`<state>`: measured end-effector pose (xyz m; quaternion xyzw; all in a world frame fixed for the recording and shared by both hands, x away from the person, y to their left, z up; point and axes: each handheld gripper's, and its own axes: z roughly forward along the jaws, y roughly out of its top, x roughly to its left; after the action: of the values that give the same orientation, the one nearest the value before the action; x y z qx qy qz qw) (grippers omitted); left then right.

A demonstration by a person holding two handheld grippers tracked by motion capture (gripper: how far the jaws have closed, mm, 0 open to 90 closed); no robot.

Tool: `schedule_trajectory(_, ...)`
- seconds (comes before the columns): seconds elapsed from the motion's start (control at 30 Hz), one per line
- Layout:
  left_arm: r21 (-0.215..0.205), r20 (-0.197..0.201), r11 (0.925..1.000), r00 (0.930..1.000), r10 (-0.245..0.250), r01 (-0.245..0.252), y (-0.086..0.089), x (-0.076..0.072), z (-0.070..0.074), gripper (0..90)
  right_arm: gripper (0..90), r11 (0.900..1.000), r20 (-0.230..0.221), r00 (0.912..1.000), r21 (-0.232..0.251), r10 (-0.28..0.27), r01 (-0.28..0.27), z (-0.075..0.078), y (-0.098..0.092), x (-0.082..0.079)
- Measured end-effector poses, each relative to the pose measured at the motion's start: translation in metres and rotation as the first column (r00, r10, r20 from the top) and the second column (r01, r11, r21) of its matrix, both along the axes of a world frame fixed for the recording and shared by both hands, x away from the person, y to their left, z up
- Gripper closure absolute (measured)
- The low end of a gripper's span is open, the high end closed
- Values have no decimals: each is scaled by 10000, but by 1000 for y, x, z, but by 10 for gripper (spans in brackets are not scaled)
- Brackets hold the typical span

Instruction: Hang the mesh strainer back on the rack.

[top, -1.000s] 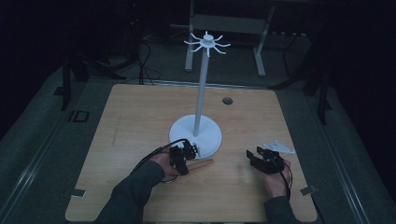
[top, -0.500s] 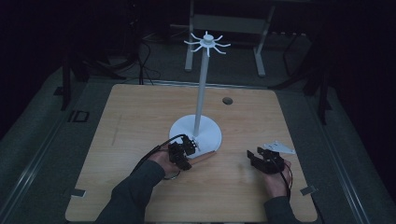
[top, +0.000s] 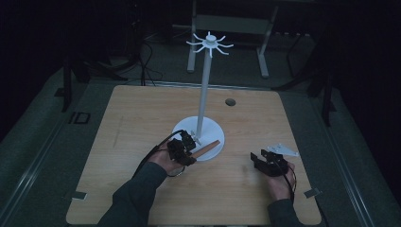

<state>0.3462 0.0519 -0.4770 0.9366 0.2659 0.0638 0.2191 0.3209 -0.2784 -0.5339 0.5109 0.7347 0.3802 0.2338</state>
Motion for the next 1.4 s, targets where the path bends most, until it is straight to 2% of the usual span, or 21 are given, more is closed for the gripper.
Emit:
schedule_trajectory(0.13,-295,259,9994,9995,195,-188,1,0,4,699,488,10000,2,10000,-15,-11,11,-1,0,0)
schedule_trajectory(0.37,-1012,657,9927,9952,722,-654,6,0,14,699,489,10000,100,9999,47,-21,21,-1,0,0)
schedule_trajectory(0.63,-1814,1310,9768,9816,1390,-1141,9,-3,26,699,488,10000,148,9999,-10,-87,87,-2,-1,0)
schedule_trajectory(0.87,-2162,1622,9684,9735,1610,-1242,10,-6,34,699,488,9999,157,9998,-8,-128,128,-2,-2,-1)
schedule_trajectory(1.1,-2620,2120,9566,9595,1858,-1273,14,-9,41,699,488,9999,145,9998,-26,-148,149,-3,-2,-1)
schedule_trajectory(1.13,-2773,2192,9518,9558,1957,-1313,15,-9,43,699,488,9999,144,9998,-21,-153,153,-3,-2,-1)
schedule_trajectory(1.2,-2913,2302,9471,9511,2061,-1347,17,-10,46,699,488,9998,136,9998,-22,-173,173,-3,-2,-1)
schedule_trajectory(1.23,-3062,2372,9417,9469,2170,-1391,18,-10,48,699,488,9998,136,9998,-24,-176,177,-3,-2,-1)
schedule_trajectory(1.4,-3343,2529,9309,9374,2392,-1474,23,-11,54,699,485,9998,117,9998,-39,-177,178,-4,-2,-1)
